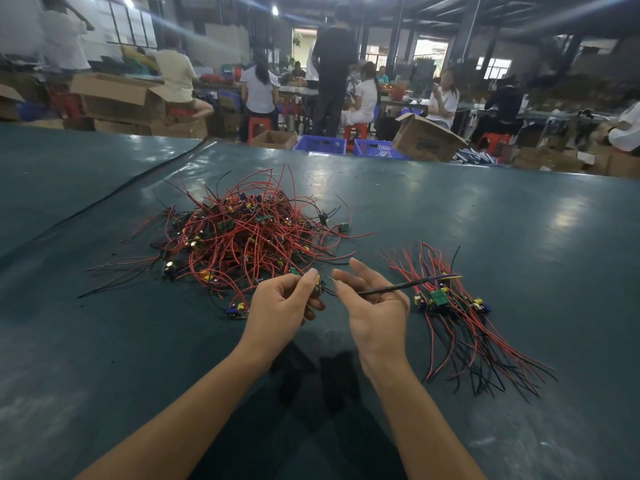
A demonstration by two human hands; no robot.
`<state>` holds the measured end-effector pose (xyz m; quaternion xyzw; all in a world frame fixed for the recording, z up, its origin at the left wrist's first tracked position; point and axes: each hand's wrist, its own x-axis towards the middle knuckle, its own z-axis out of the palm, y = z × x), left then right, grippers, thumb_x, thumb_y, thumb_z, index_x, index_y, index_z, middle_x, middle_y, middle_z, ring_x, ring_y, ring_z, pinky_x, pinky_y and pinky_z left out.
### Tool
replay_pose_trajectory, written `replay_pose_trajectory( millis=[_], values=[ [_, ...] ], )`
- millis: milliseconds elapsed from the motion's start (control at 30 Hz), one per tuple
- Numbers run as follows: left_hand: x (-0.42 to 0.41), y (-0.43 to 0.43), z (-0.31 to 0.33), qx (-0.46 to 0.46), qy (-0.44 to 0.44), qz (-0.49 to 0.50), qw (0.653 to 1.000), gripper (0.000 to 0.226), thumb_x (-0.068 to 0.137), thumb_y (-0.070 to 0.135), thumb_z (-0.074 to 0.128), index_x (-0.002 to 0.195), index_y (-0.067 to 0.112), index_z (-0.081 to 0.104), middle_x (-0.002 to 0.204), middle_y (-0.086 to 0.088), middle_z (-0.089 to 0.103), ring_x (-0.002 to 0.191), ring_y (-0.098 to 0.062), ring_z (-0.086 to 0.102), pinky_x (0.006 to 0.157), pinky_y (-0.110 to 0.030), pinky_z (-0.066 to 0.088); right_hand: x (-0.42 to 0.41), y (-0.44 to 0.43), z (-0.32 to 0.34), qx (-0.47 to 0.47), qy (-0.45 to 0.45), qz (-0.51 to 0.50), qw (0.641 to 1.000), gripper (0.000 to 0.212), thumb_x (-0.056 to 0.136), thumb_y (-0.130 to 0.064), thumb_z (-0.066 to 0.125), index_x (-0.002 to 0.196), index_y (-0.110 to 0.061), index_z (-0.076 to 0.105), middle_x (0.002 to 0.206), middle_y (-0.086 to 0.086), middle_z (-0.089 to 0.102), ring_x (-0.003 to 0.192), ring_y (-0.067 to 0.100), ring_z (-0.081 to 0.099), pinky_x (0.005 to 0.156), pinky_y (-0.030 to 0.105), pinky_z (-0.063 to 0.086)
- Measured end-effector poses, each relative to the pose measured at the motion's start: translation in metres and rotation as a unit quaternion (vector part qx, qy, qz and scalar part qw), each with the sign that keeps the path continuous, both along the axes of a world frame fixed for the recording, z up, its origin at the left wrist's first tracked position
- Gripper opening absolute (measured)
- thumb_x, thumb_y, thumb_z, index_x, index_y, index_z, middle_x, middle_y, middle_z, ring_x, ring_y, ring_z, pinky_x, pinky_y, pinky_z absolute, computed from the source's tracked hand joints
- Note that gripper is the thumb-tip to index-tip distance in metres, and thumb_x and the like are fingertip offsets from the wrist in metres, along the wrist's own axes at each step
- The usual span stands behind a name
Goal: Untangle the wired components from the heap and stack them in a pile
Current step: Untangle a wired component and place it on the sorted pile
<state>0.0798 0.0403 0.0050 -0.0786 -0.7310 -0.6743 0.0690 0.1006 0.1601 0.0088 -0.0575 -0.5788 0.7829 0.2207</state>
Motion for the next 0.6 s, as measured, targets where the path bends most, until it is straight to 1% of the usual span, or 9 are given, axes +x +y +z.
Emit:
replay_pose_trajectory(
  millis=[100, 233, 333, 467, 600],
  values=[
    [0.0009, 0.0014, -0.0004, -0.004, 0.001, 0.004, 1.0, 0.037, 0.095, 0.035, 0.057, 0.073, 0.009, 0.069, 0.065, -0.004, 0.071, 0.052, -0.011, 0.061, 0.049, -0.02, 0.047, 0.0005, 0.0033, 0.0012, 0.05, -0.003, 0.006, 0.999, 0.032, 0.083, 0.007, 0.068, 0.095, -0.022, 0.069, 0.078, -0.004, 0.076, 0.077, 0.007, 0.072, 0.069, 0.013, 0.052],
    [0.0018, 0.0029, -0.0009, 0.003, -0.008, 0.004, 1.0, 0.038, 0.096, 0.034, 0.057, 0.07, 0.01, 0.069, 0.065, -0.004, 0.071, 0.051, -0.011, 0.06, 0.049, -0.02, 0.047, 0.0039, 0.0019, 0.0022, 0.136, 0.016, -0.032, 0.99, 0.027, 0.081, 0.006, 0.068, 0.087, -0.02, 0.07, 0.075, -0.004, 0.075, 0.069, 0.005, 0.069, 0.062, 0.012, 0.051],
    [0.0015, 0.0032, -0.0021, 0.022, -0.036, 0.009, 0.999, 0.039, 0.095, 0.036, 0.057, 0.069, 0.009, 0.07, 0.065, -0.005, 0.072, 0.051, -0.011, 0.06, 0.049, -0.02, 0.048, 0.0065, -0.0016, 0.0014, 0.178, 0.03, -0.051, 0.982, 0.024, 0.078, 0.006, 0.069, 0.08, -0.017, 0.07, 0.071, -0.003, 0.072, 0.065, 0.006, 0.067, 0.062, 0.014, 0.05],
    [0.0015, 0.0046, -0.0039, 0.038, -0.078, 0.008, 0.996, 0.039, 0.094, 0.039, 0.058, 0.071, 0.011, 0.071, 0.066, -0.004, 0.072, 0.052, -0.009, 0.06, 0.051, -0.02, 0.049, 0.0074, -0.0022, 0.0006, 0.217, 0.029, -0.07, 0.973, 0.016, 0.077, 0.003, 0.071, 0.074, -0.013, 0.071, 0.064, -0.002, 0.068, 0.058, 0.005, 0.062, 0.057, 0.015, 0.049],
    [0.0015, 0.0049, -0.0033, 0.055, -0.105, 0.002, 0.993, 0.038, 0.095, 0.038, 0.057, 0.071, 0.012, 0.07, 0.065, -0.003, 0.071, 0.051, -0.008, 0.059, 0.051, -0.02, 0.048, 0.0083, -0.0019, 0.0001, 0.267, 0.036, -0.076, 0.96, 0.014, 0.077, 0.003, 0.072, 0.074, -0.011, 0.071, 0.063, -0.007, 0.066, 0.059, 0.003, 0.062, 0.057, 0.011, 0.047]
  ],
)
